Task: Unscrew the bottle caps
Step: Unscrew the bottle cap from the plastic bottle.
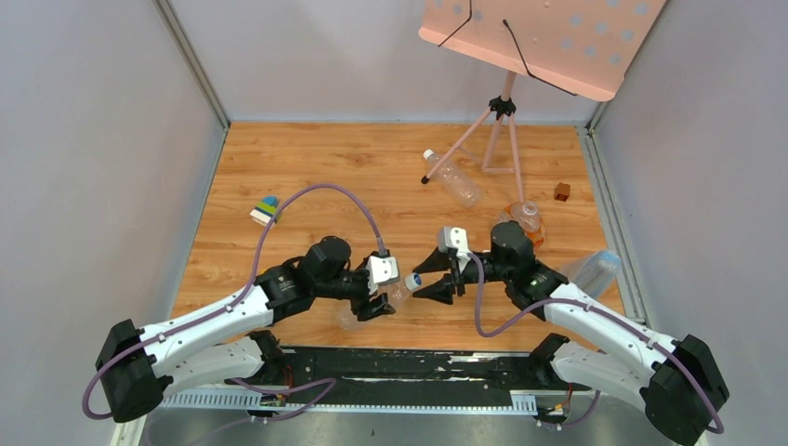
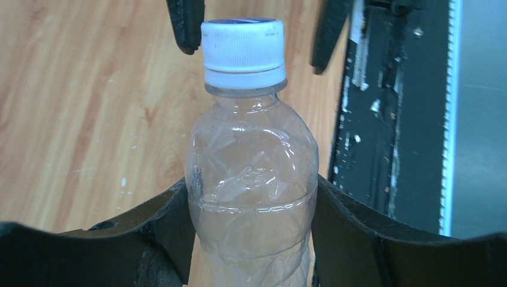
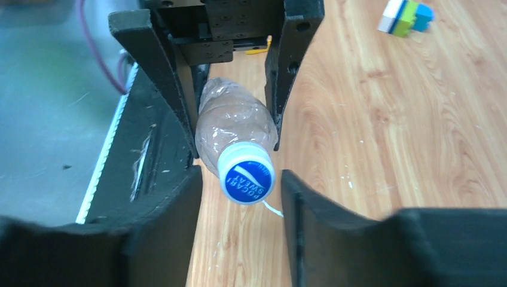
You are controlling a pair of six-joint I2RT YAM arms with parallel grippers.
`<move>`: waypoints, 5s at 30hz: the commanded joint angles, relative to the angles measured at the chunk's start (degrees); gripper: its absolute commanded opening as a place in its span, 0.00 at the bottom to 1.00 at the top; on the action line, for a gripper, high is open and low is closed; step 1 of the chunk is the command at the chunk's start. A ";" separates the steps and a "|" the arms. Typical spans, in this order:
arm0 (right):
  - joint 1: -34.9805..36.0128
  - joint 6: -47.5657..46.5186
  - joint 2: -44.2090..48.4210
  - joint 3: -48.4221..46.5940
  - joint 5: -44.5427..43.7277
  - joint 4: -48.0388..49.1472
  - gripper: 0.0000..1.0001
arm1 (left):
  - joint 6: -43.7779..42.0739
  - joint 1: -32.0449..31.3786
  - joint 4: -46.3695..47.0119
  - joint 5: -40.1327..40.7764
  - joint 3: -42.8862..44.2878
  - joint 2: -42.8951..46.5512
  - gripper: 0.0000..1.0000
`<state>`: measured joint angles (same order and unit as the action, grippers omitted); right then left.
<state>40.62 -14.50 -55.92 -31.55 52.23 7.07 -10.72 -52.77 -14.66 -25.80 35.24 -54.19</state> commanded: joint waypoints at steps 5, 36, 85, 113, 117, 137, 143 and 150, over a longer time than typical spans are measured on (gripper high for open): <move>0.69 31.89 0.60 -3.73 -18.59 2.30 0.70 | 0.86 0.30 5.93 10.37 0.24 1.51 0.15; -0.49 48.80 -9.82 -14.88 -21.24 -11.90 0.45 | 0.04 0.31 2.23 11.34 2.04 0.96 0.17; -5.55 39.55 -2.58 -9.52 -10.57 -8.84 0.00 | 8.17 0.31 7.60 14.29 -1.51 1.36 0.21; -5.03 39.61 10.96 -5.02 -27.26 -8.58 0.71 | 3.57 0.30 6.60 8.69 -1.67 2.76 0.01; -5.03 43.42 5.73 -8.67 -22.86 -12.27 0.68 | 3.44 0.31 7.31 9.77 -1.38 2.39 0.01; -5.18 46.92 1.97 -9.57 -23.63 -8.15 0.67 | 5.77 0.36 10.61 11.95 -3.10 1.57 0.02; -5.44 46.22 -0.53 -12.34 -22.03 -12.21 0.68 | 6.18 0.31 12.39 11.69 -3.78 1.26 0.02; -5.90 50.11 -2.45 -13.84 -19.72 -15.67 0.71 | 6.07 0.35 13.22 11.55 -4.51 1.87 0.02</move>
<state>35.18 32.64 -57.84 -42.41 30.52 -7.46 -5.19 -52.69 -5.21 -14.22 31.14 -52.95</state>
